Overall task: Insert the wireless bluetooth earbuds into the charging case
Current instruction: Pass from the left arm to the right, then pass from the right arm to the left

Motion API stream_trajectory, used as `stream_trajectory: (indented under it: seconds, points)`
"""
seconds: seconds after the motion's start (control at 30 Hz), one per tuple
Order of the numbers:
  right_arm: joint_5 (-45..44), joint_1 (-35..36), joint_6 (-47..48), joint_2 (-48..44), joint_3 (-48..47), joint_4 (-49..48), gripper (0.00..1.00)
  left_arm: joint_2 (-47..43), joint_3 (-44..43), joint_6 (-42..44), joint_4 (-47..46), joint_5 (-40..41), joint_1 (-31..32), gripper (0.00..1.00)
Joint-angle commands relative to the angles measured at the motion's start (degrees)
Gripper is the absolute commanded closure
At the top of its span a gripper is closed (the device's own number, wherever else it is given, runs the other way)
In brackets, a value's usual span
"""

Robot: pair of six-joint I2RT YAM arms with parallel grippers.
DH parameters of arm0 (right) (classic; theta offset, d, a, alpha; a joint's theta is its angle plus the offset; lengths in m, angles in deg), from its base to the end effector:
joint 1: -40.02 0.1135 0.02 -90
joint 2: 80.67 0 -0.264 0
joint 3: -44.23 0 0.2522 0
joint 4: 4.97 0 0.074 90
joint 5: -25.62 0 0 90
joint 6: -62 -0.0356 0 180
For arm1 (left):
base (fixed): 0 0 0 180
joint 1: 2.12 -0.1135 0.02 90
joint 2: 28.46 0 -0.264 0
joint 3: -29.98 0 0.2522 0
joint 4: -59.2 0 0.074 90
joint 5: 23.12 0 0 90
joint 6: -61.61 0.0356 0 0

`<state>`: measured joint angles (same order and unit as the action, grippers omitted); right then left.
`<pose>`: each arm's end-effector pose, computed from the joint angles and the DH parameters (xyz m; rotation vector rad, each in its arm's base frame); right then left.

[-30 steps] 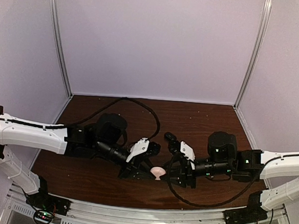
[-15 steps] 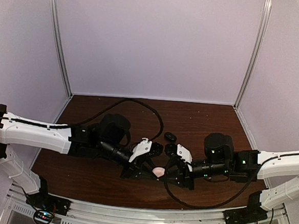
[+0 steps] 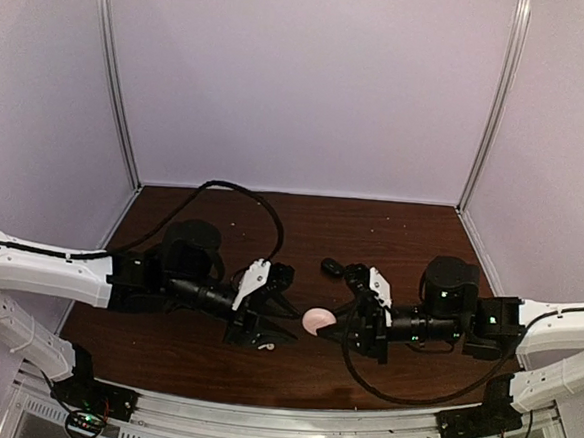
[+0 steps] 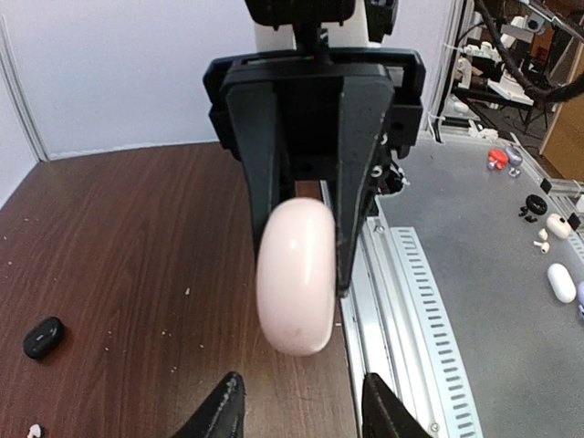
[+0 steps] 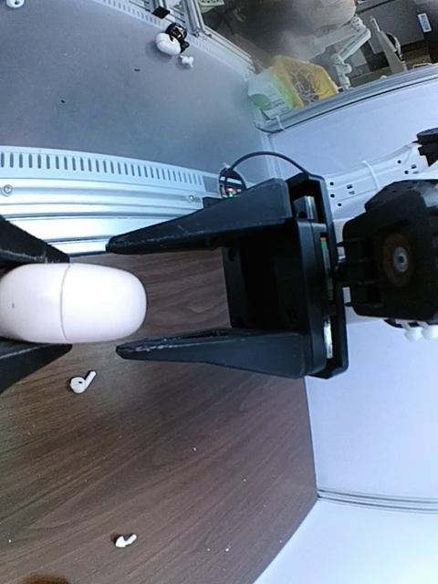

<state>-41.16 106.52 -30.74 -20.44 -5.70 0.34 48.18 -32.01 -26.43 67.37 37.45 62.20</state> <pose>0.0828 0.2255 0.2688 -1.3061 1.5163 1.1869 0.1141 -0.2778 0.2658 1.4469 1.5498 -1.1875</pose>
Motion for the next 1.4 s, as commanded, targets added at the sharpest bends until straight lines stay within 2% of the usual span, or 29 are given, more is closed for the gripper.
stream_trajectory:
  seconds: [0.0, 0.17, 0.47, 0.67, 0.93, 1.27, 1.37]
  points:
    - [-3.00, 0.20, -2.74, -2.74, 3.05, -8.17, 0.85, -3.67, 4.39, -4.73, -13.70, 2.85, -0.34, 0.56]
    - [-3.32, 0.13, -3.69, -3.01, 3.81, -11.54, 0.85, -4.23, 7.47, -8.60, -24.24, 2.29, -0.35, 0.55]
    - [-2.11, 0.25, -5.23, -1.03, 4.57, -15.83, 0.85, 0.83, 6.88, -14.00, -33.50, -1.29, -0.16, 0.55]
    - [-1.89, 0.23, -5.08, -0.82, 4.64, -16.39, 0.84, 2.02, 6.50, -15.58, -36.42, -3.04, -0.12, 0.64]
    - [-1.75, 0.21, -5.17, -0.54, 5.13, -17.48, 0.84, 5.26, 4.99, -18.27, -38.75, -5.05, -0.07, 0.69]
    - [-1.79, 0.21, -5.04, -1.47, 6.09, -17.41, 0.83, 5.54, 4.98, -18.97, -39.71, -5.78, -0.07, 0.84]
    - [-1.51, 0.25, -5.06, -1.51, 6.22, -16.76, 0.80, 5.38, 4.52, -18.09, -37.77, -6.05, -0.07, 0.90]
